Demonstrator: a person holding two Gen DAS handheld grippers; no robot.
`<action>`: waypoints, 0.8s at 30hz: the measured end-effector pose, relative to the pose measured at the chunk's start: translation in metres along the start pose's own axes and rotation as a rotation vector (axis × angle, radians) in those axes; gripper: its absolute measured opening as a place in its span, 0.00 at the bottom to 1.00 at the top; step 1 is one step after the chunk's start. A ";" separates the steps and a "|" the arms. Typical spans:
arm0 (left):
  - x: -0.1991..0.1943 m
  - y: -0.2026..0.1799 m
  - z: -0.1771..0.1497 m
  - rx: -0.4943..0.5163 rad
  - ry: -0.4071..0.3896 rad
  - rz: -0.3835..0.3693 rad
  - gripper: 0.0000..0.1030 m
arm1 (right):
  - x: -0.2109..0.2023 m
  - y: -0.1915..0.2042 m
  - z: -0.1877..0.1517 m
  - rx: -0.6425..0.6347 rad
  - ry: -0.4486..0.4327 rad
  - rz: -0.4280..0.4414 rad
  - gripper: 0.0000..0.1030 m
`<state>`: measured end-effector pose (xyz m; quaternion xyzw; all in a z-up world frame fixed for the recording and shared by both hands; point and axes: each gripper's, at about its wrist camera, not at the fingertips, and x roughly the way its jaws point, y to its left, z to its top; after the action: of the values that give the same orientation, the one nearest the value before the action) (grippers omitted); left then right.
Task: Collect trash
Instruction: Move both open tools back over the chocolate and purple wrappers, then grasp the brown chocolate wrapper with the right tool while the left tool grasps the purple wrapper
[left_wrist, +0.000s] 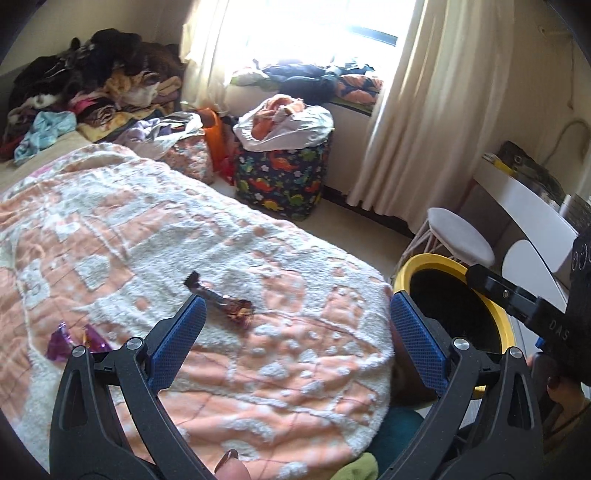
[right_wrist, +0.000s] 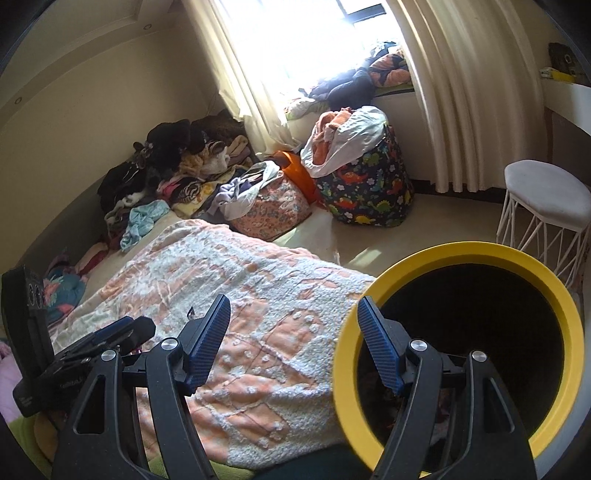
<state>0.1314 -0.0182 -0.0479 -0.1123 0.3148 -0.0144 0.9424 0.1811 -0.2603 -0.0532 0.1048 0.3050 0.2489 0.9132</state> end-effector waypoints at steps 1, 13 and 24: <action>-0.002 0.009 0.000 -0.019 -0.001 0.017 0.89 | 0.005 0.007 -0.001 -0.012 0.014 0.009 0.67; -0.015 0.108 -0.015 -0.220 0.024 0.225 0.89 | 0.079 0.073 -0.020 -0.139 0.190 0.093 0.67; -0.008 0.169 -0.044 -0.463 0.112 0.240 0.89 | 0.158 0.124 -0.032 -0.264 0.321 0.095 0.64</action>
<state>0.0911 0.1387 -0.1146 -0.2859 0.3726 0.1636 0.8676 0.2226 -0.0708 -0.1157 -0.0424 0.4061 0.3431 0.8459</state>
